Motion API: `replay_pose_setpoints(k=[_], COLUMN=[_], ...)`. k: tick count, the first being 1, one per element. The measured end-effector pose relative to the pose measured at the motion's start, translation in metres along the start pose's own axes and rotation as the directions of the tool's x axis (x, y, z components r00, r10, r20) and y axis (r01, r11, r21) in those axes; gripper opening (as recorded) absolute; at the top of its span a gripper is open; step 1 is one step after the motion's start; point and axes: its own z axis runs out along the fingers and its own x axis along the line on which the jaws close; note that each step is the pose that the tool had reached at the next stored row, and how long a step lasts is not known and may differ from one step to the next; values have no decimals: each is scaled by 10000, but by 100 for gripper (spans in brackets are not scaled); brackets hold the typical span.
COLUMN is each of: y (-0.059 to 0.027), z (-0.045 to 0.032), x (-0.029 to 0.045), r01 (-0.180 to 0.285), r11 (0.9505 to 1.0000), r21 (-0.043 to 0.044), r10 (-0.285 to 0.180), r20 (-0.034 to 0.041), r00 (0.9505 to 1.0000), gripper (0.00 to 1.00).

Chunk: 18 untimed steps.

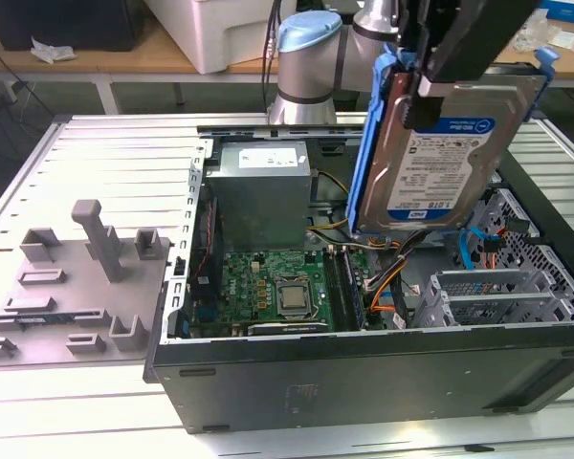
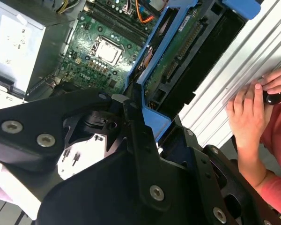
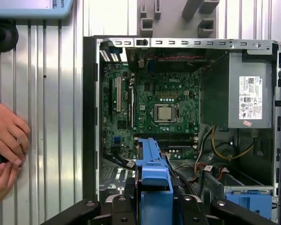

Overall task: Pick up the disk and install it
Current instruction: 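Insert the disk into the insertion slot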

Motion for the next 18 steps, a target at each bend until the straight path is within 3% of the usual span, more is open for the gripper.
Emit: replay_pose_setpoints(k=[10, 18], y=[-193, -437], z=[2, 6], x=[188, 316], r01=[-1, 0], r11=[10000, 10000], r21=[0, 1], r10=[1, -1], r20=[130, 205], r00=[9999, 9998], gripper=[36, 36])
